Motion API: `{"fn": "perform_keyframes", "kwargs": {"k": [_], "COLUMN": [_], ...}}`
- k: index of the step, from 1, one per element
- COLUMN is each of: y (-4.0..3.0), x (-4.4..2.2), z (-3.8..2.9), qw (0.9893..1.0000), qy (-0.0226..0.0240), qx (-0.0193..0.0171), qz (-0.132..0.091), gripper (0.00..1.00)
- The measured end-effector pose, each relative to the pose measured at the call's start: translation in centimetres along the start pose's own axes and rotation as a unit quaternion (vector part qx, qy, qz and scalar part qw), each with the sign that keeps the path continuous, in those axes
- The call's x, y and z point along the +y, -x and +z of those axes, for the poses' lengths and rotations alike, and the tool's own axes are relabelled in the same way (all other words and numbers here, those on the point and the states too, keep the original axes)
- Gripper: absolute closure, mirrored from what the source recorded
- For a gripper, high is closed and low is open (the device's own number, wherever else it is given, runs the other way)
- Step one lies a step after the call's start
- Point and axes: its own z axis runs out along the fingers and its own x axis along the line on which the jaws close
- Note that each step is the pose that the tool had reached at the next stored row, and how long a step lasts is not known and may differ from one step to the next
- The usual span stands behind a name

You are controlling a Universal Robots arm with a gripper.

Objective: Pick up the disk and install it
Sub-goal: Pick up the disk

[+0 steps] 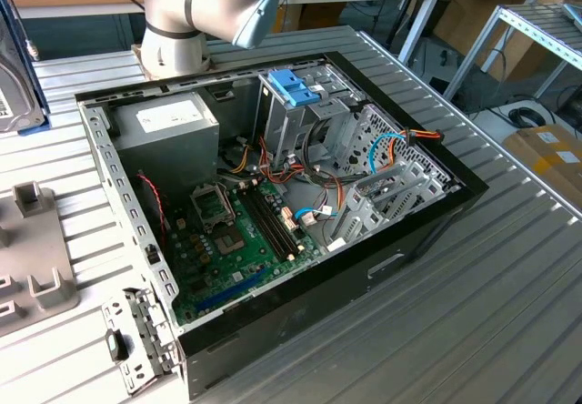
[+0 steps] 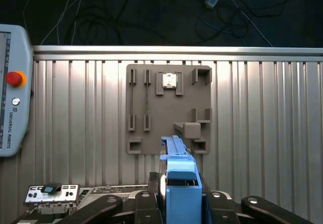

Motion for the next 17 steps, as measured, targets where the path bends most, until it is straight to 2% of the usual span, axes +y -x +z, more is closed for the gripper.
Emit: {"fn": "perform_keyframes", "kwargs": {"k": [17], "y": [0.01], "x": [-0.94], "z": [-0.01], "qw": [1.0], "qy": [0.0], "qx": [0.0], "qz": [0.0], "gripper": [0.63]}}
